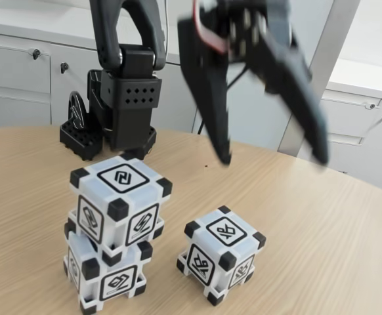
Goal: Stack cubes from left to right.
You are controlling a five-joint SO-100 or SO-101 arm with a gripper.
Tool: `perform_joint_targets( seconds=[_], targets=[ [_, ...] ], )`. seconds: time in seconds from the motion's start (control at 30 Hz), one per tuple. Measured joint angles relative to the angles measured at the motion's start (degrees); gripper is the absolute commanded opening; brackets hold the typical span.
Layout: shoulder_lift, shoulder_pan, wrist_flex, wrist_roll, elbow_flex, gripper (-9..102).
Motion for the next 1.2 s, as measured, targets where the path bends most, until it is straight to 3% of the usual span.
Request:
perform_joint_targets(
  seconds=[0.67,1.03,1.2],
  targets=[
    [-18.8,0.1,0.0,-1.8,0.0,34],
    [-23.7,5.1,-0.4,-4.0,0.0,34],
    [-23.7,5.1,-0.5,-4.6,-0.1,26]
  ],
)
